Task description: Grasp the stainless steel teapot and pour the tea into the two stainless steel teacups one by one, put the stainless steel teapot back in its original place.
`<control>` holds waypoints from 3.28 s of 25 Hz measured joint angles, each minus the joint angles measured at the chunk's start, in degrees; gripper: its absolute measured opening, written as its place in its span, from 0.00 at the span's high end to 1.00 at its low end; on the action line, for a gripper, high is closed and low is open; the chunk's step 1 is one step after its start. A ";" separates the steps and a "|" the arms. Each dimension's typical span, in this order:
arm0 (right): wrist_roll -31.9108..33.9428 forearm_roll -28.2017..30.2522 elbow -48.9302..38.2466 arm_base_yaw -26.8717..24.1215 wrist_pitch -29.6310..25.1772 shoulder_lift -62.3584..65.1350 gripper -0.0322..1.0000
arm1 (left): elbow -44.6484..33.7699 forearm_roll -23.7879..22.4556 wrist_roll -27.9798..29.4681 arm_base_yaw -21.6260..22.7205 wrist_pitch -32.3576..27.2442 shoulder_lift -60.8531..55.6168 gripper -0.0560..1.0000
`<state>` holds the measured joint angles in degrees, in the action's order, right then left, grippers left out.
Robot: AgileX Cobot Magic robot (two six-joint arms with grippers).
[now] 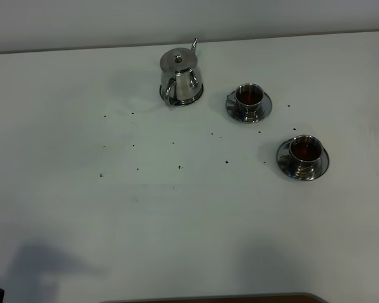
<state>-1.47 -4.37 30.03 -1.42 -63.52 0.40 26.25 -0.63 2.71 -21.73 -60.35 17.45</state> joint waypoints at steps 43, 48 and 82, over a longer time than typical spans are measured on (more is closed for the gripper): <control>0.00 0.00 0.00 0.00 0.00 0.00 0.60 | -0.04 0.05 -0.18 16.93 -0.42 -17.69 0.57; 0.00 0.00 0.00 0.00 0.00 0.00 0.60 | -0.04 0.05 -0.18 16.93 -0.42 -17.69 0.57; 0.00 0.00 0.00 0.00 0.00 0.00 0.60 | -0.04 0.05 -0.18 16.93 -0.42 -17.69 0.57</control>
<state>-1.47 -4.37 30.03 -1.42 -63.52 0.40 26.21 -0.58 2.52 -4.80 -60.77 -0.24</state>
